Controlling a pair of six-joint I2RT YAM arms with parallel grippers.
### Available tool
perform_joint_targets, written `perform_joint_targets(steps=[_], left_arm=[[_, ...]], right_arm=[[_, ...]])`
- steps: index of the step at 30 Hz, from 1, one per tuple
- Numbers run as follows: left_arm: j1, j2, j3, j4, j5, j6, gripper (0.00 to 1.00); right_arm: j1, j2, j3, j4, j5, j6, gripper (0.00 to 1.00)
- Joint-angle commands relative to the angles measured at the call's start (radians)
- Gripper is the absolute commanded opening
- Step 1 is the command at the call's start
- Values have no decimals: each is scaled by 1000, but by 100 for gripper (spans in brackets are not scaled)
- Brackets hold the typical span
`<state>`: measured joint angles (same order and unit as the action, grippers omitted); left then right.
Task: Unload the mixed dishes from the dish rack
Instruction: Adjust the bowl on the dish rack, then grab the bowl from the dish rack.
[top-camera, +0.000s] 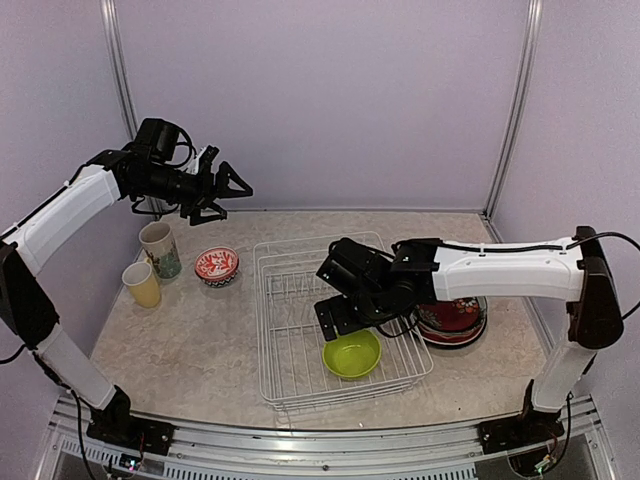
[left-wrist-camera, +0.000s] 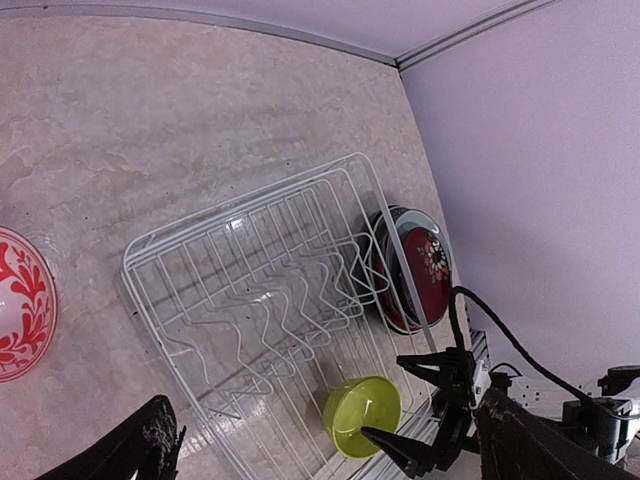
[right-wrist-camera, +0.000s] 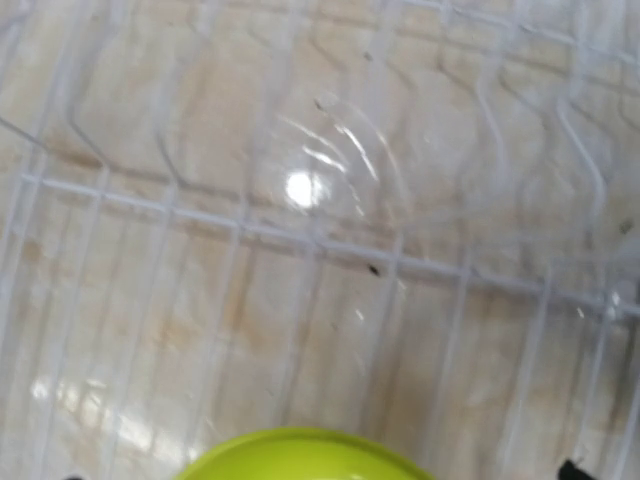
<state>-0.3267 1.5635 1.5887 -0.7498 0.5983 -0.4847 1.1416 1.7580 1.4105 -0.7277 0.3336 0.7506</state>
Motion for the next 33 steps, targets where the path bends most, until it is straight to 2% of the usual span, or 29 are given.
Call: perform_joint_targets(steps=[1,6,9,13,20,24,33], left_arm=[[4,-5,18,-10,2,14,99],[3,-8,19,-10,6,12,99],[0,-8,18,-10,5,14,99],[-2,-8,19,-10,4,14,99],[-13,-3,17,-10,1,15,99],[-22,0,19,-12,6,14,99],[-113,16,21,-17,4,17,99]], right_arm=[[-16,-75,-92,-18,19,76,100],[-19,-117,-144,-101,42,145,95],[-18,-126,-183,-124,23,164,84],[-16,-125,-226,-95,-23,171,74],[-11,-69,-219,-59,-24,160,50],[-11,-43,-232,32,-25,146,39],[-12,-36,-172,10,76,151,1]])
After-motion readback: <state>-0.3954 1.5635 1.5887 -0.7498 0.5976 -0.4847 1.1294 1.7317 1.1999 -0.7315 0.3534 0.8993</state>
